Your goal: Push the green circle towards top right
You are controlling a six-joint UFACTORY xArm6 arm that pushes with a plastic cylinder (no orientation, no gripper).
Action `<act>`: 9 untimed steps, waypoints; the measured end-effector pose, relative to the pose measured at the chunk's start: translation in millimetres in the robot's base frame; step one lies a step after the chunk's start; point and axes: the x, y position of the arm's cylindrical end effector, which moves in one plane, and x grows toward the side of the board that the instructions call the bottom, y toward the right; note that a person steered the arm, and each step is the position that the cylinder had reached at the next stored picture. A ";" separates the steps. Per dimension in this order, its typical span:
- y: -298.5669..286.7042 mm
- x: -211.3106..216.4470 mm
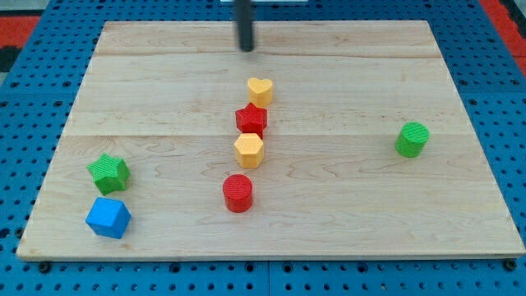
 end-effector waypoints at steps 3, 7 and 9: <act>245.4 239.3; 154.1 167.1; 185.0 120.5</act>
